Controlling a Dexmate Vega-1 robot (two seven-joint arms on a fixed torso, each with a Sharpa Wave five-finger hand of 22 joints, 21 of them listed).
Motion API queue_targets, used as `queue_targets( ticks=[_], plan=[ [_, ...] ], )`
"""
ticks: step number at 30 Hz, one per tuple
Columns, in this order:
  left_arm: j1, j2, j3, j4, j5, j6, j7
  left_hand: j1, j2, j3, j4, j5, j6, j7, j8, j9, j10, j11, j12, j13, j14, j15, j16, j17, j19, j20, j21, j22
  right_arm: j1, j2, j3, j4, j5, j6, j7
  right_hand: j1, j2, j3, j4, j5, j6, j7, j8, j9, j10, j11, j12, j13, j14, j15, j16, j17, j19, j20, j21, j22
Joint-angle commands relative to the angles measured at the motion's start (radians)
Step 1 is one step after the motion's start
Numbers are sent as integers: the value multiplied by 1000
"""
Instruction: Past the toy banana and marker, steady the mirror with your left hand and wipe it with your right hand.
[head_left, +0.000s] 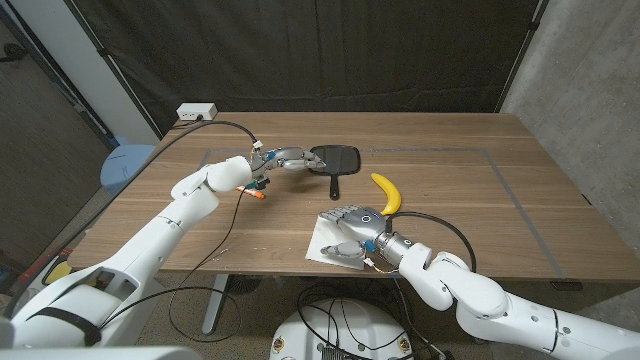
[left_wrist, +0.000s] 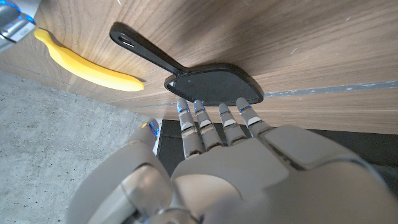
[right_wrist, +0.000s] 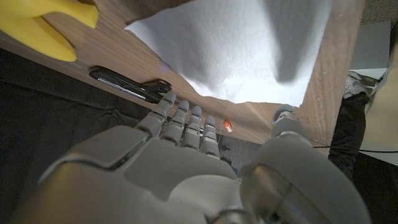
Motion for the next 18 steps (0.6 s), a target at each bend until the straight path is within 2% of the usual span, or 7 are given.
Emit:
queue_targets(
  ticks=[1, 6, 11, 16, 18],
  plan=[
    [-10, -5, 8, 4, 6, 4, -5, -8, 0, 1, 8, -1, -6, -4, -3, 2, -3, -3, -2, 1, -4, -48, -1, 3, -4, 5, -5, 4, 14, 5, -28, 22, -32, -44, 65, 20, 10, 1, -7, 5, 4, -4, 8, 5, 3, 3, 4, 2, 31, -21, 16, 3, 27, -13, 14, 3],
    [-17, -6, 11, 10, 8, 3, -9, -10, 0, 1, 11, -1, -5, -4, -4, 2, -4, -4, -4, 1, -4, -48, -2, 3, -3, 4, -6, 4, 18, 3, -34, 27, -33, -48, 83, 35, 11, 3, -13, 7, 16, -1, 13, 4, 16, 6, 11, 2, 51, -30, 19, 2, 40, -17, 20, 5],
    [-21, -8, 11, 17, 9, 0, -6, -12, -1, 0, 13, -1, -6, -3, -8, 2, -4, -4, -5, 1, -4, -48, -3, 3, -2, 3, -6, 4, 10, 6, -35, 43, -43, -54, 39, 73, 30, 17, -23, 13, 41, -9, 23, 4, 37, -11, 19, 2, 85, -50, 24, 1, 60, -24, 31, 7],
    [-26, -11, 12, 23, 9, -3, -5, -13, -1, 0, 15, -1, -7, -4, -10, 2, -6, -3, -7, 1, -5, -47, -3, 3, -2, 3, -7, 4, 7, 6, -39, 59, -60, -50, 1, 116, 41, 29, -26, 21, 113, -21, 45, 2, 110, -20, 39, 0, 169, -83, 35, 4, 108, -36, 55, 10],
    [-28, -12, 12, 26, 10, -3, -6, -14, -1, 0, 16, 0, -6, -4, -11, 2, -6, -3, -8, 1, -5, -48, -4, 3, -2, 3, -7, 4, 3, 8, -42, 67, -73, -53, -21, 141, 46, 36, -30, 26, 147, -23, 54, 1, 140, -32, 46, 0, 213, -104, 41, 5, 131, -43, 67, 12]
  ],
)
